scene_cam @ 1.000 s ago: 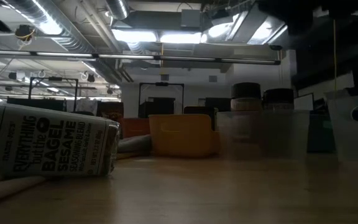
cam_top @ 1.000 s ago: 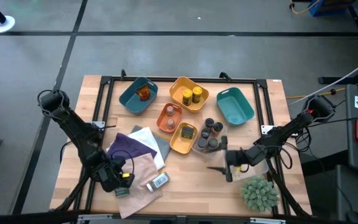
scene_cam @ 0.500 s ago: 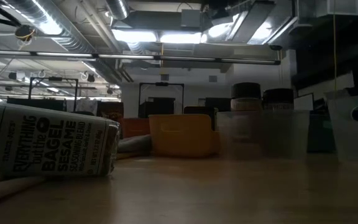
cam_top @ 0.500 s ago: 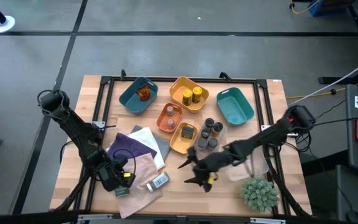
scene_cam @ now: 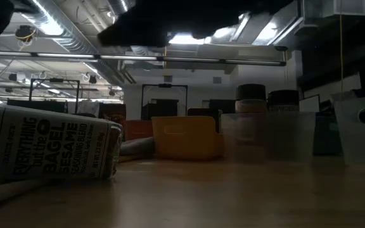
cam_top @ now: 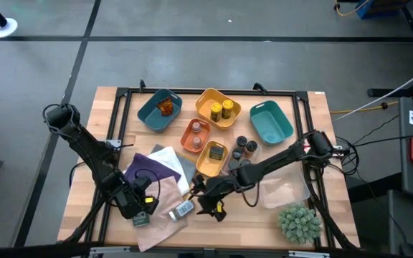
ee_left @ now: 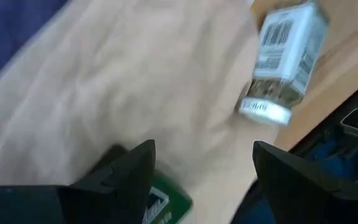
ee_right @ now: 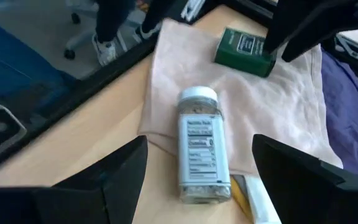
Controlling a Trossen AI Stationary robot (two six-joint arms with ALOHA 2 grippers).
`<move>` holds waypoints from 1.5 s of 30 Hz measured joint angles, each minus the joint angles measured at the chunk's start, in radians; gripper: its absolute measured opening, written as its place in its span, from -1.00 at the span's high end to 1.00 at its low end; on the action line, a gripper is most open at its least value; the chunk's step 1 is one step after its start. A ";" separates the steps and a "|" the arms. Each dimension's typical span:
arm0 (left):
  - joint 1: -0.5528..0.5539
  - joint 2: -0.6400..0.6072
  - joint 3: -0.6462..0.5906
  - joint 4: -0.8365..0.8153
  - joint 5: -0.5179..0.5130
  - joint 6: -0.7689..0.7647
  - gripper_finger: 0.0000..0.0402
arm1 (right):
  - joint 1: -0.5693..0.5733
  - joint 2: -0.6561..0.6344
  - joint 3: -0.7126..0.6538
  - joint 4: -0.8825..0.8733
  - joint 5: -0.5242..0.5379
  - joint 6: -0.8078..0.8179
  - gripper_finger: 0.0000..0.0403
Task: Sort spices by type
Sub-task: Put the white seasoning bottle into the green bin
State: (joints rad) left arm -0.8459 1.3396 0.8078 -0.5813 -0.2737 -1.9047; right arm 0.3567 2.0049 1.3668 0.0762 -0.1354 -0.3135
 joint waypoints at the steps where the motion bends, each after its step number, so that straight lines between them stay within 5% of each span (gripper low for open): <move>1: 0.002 0.000 0.000 -0.001 -0.020 0.018 -0.26 | 0.000 0.017 0.014 0.002 0.000 -0.008 -0.44; 13: 0.026 0.000 0.000 0.024 -0.110 0.123 -0.26 | -0.017 0.100 0.073 0.001 -0.048 -0.007 -0.44; 22: 0.051 0.000 0.000 0.028 -0.138 0.185 -0.26 | -0.023 0.126 0.073 -0.023 0.074 -0.001 -0.44; 45: 0.054 0.000 0.000 0.048 -0.147 0.200 -0.26 | -0.022 0.204 0.072 0.009 0.065 0.100 -0.41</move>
State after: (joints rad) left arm -0.7921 1.3399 0.8078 -0.5335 -0.4206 -1.7045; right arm 0.3344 2.2093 1.4387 0.0848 -0.0708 -0.2133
